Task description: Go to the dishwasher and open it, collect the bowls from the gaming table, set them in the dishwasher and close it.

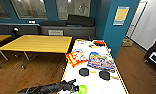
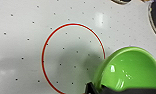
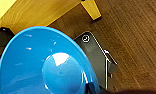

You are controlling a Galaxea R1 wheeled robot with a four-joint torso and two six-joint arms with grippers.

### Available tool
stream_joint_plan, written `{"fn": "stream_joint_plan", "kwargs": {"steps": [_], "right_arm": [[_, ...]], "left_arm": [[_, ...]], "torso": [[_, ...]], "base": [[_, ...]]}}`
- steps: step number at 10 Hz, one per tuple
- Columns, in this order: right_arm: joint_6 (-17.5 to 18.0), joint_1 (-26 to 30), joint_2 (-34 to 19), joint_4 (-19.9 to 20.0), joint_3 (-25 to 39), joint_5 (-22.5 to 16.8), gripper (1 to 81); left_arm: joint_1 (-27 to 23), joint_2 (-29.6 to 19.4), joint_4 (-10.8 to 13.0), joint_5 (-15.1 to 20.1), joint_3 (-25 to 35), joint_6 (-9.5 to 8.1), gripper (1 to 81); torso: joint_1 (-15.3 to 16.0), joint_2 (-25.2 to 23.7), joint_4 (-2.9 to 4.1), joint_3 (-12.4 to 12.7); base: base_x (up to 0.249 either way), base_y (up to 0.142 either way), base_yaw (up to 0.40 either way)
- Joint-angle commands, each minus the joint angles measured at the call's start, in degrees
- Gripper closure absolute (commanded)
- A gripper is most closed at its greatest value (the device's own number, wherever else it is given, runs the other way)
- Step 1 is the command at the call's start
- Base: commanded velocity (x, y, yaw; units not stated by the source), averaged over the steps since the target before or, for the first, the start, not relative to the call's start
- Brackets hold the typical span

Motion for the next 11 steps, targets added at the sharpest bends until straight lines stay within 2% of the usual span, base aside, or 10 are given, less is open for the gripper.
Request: {"fn": "stream_joint_plan", "kwargs": {"steps": [1, 2, 4, 6, 7, 8, 9, 10, 11], "right_arm": [[-0.3, 1.7, -3.6, -1.4, 1.8, -3.6, 81.1], [-0.3, 1.4, -4.1, -1.5, 2.5, -3.6, 81.1], [-0.3, 0.6, -4.9, -1.6, 3.1, -3.6, 81.1], [-0.1, -0.6, -5.8, -2.8, 4.6, -3.6, 81.1], [-0.3, -1.3, -6.3, -3.1, 5.4, -3.6, 81.1], [-0.2, -2.0, -6.6, -4.3, 5.7, -3.5, 81.1], [-0.3, -2.9, -6.7, -5.4, 5.8, -3.3, 81.1], [-0.2, -3.5, -6.7, -5.7, 5.7, -3.1, 81.1], [-0.2, -3.9, -6.5, -6.0, 5.3, -2.9, 81.1]], "left_arm": [[-11.4, -5.3, 1.3, 2.9, 10.9, -0.27, 81.1], [-12.5, -9.6, 1.2, 2.9, 16.7, -0.36, 81.1], [-13.4, -21.4, 1.9, 2.9, 31.2, -0.28, 81.1], [-12.6, -33.0, 2.3, 2.9, 43.7, 0.51, 81.1], [-10.9, -39.2, 2.3, 2.9, 49.5, 2.26, 81.1], [-8.2, -43.4, 2.3, 2.9, 52.1, 4.02, 81.1], [-3.7, -48.3, 2.3, 2.2, 53.3, 7.76, 81.1], [0.7, -50.5, 2.2, 1.0, 53.3, 10.10, 81.1], [5.7, -52.2, 2.2, -4.0, 51.8, 13.35, 81.1]], "torso": [[0.0, 0.0, 0.00, 0.0], [0.0, 0.0, 0.00, 0.0], [0.0, 0.0, 0.00, 0.0], [0.0, 0.0, 0.00, 0.0], [0.0, 0.0, 0.00, 0.0], [0.0, 0.0, 0.00, 0.0], [0.0, 0.0, 0.00, 0.0], [0.0, 0.0, 0.00, 0.0], [0.0, 0.0, 0.00, 0.0]], "base": [[0.000, 0.000, 0.000], [0.000, 0.000, 0.000], [0.000, 0.000, 0.000], [0.000, 0.000, 0.000], [0.000, 0.000, 0.000], [0.000, 0.000, 0.000], [0.000, 0.000, 0.000], [0.000, 0.000, 0.000], [0.000, 0.000, 0.000]]}}
